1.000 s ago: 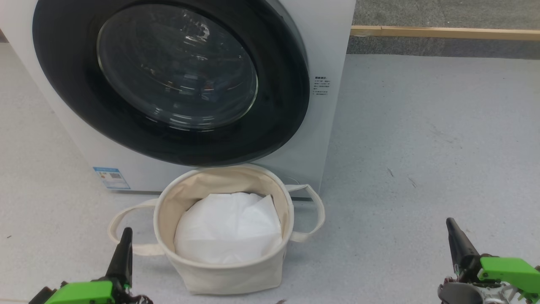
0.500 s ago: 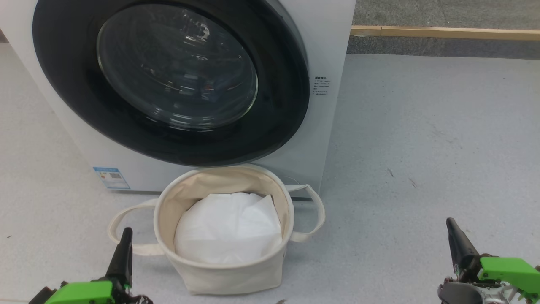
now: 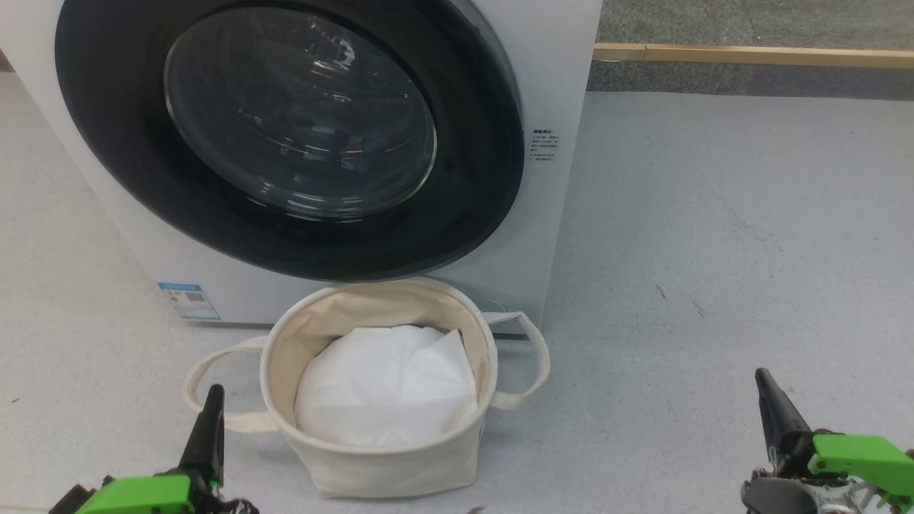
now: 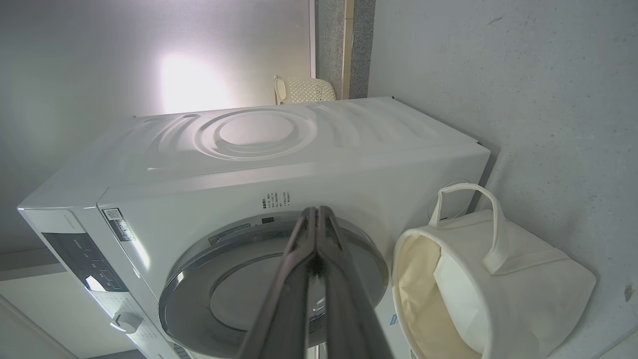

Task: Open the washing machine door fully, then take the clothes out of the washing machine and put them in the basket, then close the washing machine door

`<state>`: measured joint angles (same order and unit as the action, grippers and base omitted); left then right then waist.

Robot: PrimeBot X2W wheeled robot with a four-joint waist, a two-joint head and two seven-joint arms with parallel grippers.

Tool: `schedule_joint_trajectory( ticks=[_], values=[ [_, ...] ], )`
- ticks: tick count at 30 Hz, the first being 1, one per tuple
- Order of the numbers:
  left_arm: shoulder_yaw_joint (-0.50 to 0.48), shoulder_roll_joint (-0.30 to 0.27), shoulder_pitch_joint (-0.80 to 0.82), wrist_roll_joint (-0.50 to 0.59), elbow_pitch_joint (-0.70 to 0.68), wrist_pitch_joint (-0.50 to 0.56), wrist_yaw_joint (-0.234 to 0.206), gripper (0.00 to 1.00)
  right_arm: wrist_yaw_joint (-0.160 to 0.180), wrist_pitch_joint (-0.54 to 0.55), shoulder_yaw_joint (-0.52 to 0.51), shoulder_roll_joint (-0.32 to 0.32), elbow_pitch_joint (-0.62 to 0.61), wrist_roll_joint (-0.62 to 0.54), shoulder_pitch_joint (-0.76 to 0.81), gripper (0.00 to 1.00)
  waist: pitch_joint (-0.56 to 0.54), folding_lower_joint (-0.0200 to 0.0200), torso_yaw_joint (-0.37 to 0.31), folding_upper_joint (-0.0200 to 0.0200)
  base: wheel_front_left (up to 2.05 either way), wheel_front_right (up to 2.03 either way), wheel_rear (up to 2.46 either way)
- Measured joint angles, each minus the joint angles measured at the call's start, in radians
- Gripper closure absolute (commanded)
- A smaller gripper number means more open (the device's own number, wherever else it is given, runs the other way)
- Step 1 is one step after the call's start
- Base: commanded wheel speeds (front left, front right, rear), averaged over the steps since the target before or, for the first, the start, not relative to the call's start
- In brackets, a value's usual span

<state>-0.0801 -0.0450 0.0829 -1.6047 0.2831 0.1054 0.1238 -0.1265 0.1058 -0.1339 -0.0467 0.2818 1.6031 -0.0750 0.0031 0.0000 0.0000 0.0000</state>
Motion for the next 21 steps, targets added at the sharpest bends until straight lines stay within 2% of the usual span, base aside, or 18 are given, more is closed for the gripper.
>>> schedule_joint_trajectory(
  ticks=[5,6,11,17,21],
  values=[
    [0.000,0.000,0.000,0.000,0.002,0.000,-0.001,1.00,0.000,0.000,0.000,0.000,0.002,0.000,0.000,1.00,0.000,0.0000,0.000,0.0000,0.00,0.00,0.00],
    [0.002,0.000,-0.001,0.000,0.015,-0.001,-0.001,0.00,0.000,-0.001,0.001,0.000,0.013,0.000,0.002,0.00,0.000,0.0000,0.000,0.0000,0.00,0.00,0.00],
    [0.004,0.003,-0.046,0.000,0.085,-0.001,-0.002,0.00,0.000,-0.002,0.003,0.007,0.085,0.000,0.043,0.00,0.000,0.0000,0.000,0.0000,0.00,0.00,0.00],
    [0.005,0.004,-0.050,0.000,0.087,-0.002,-0.011,0.00,0.000,-0.004,0.003,0.007,0.089,0.000,0.045,0.00,-0.003,0.0015,0.003,0.0000,0.00,0.00,0.00],
    [0.004,0.004,-0.045,0.000,0.085,-0.012,-0.012,0.00,0.000,-0.007,0.003,0.007,0.084,0.000,0.041,0.00,-0.002,0.0002,0.004,0.0000,0.00,0.00,0.00]
  ],
)
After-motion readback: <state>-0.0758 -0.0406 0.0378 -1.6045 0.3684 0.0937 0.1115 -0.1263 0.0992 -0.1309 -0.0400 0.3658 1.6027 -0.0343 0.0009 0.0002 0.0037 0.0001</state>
